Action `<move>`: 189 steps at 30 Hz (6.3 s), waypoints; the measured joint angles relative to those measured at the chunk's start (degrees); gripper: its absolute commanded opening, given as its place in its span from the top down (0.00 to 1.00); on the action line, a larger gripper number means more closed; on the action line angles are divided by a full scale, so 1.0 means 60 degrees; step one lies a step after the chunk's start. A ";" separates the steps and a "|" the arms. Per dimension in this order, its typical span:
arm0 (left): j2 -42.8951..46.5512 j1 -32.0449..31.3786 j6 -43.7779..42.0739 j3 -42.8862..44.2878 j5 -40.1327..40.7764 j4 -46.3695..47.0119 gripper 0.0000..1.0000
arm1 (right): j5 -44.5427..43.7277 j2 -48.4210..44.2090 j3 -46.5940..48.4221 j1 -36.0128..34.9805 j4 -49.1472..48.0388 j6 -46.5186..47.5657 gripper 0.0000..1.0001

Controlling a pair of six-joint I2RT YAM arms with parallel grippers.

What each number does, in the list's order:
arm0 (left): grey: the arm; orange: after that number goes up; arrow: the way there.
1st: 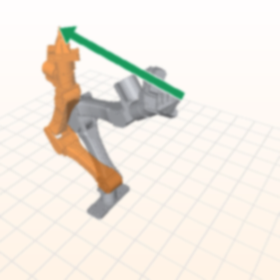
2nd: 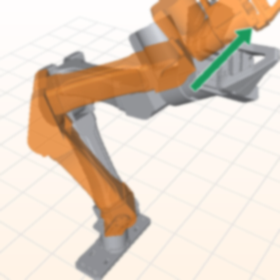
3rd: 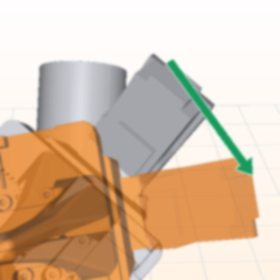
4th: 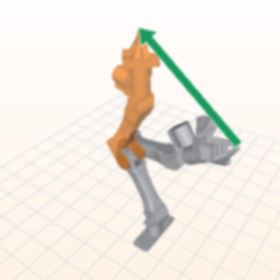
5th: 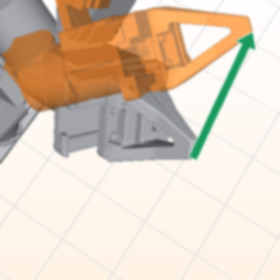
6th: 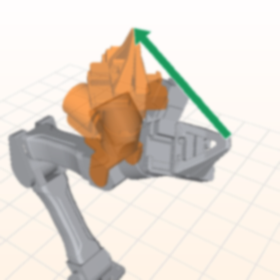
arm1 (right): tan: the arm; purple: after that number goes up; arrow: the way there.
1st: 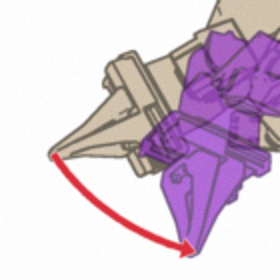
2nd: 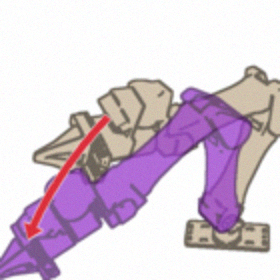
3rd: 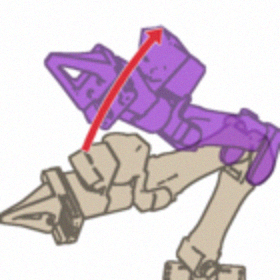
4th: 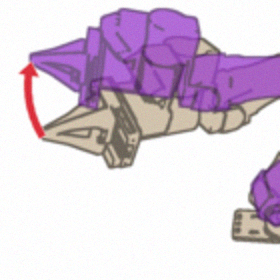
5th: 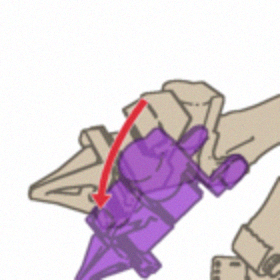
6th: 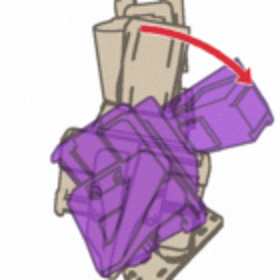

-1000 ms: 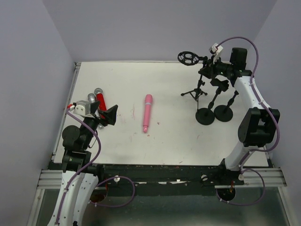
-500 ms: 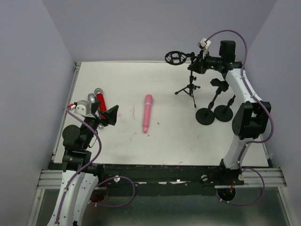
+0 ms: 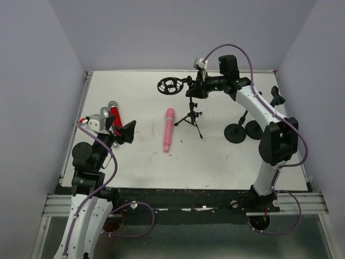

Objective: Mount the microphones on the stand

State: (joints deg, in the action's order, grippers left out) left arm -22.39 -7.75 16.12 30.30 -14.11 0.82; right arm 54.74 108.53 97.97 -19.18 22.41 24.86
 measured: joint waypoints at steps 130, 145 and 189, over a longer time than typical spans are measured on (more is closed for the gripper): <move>-0.5479 -0.3242 0.1927 0.3155 0.4175 -0.4164 1.00 | 0.0860 -0.6579 -0.5941 0.0404 0.2816 0.2375 0.00; -0.3096 -0.3067 -0.1606 0.4965 0.1286 -0.2495 1.00 | 0.1614 -0.5282 -0.0423 0.0404 0.4280 0.0404 0.00; -0.8531 -0.6499 -0.0036 0.9380 0.0244 -0.1504 0.29 | 0.2550 -0.3304 0.0361 0.0441 -0.7530 -1.2812 0.89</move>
State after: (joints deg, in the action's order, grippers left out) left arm -73.58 -46.74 15.90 86.59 -12.64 -8.21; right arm 70.04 88.71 100.14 -16.53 -22.76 -52.01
